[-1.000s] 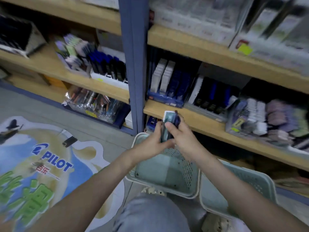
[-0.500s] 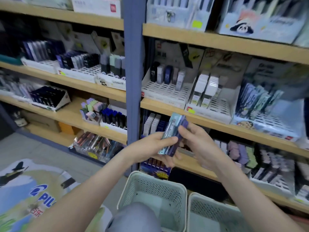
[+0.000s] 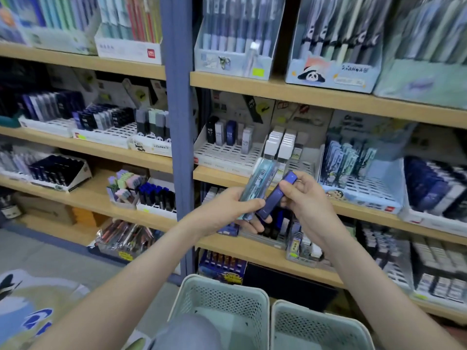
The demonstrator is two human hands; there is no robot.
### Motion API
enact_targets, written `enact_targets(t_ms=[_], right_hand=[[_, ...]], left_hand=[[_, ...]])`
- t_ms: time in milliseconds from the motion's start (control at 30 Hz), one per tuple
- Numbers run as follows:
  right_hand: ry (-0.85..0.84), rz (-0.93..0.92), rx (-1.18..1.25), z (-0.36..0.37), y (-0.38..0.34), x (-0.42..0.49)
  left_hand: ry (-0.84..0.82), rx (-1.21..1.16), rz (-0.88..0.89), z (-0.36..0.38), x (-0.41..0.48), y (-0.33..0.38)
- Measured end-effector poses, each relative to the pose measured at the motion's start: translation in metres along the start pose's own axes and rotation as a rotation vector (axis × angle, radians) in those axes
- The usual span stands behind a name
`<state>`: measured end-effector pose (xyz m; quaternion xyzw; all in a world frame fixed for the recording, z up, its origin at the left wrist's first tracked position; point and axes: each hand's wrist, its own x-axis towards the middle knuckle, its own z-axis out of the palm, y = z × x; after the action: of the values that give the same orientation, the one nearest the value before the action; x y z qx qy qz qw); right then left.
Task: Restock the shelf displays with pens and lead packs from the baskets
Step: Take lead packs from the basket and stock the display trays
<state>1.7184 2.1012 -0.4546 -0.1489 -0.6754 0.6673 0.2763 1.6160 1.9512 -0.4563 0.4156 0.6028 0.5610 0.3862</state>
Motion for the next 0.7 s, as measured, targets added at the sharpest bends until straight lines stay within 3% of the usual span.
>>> enact_targets(t_ms=[267,467,700], right_hand=[[0.148,-0.068,-0.063,-0.082,-0.028,-0.022],[0.388,-0.211,0.018,-0.193,-0.055,-0.053],[0.713,-0.238,-0.245,-0.317,-0.063,-0.074]], left_hand=[[-0.074,0.128,0.06,0.077,0.061,0.016],[-0.098,0.021,0.067,0.155,0.112,0.035],[-0.145,-0.104,0.106,0.225,0.158,0.051]])
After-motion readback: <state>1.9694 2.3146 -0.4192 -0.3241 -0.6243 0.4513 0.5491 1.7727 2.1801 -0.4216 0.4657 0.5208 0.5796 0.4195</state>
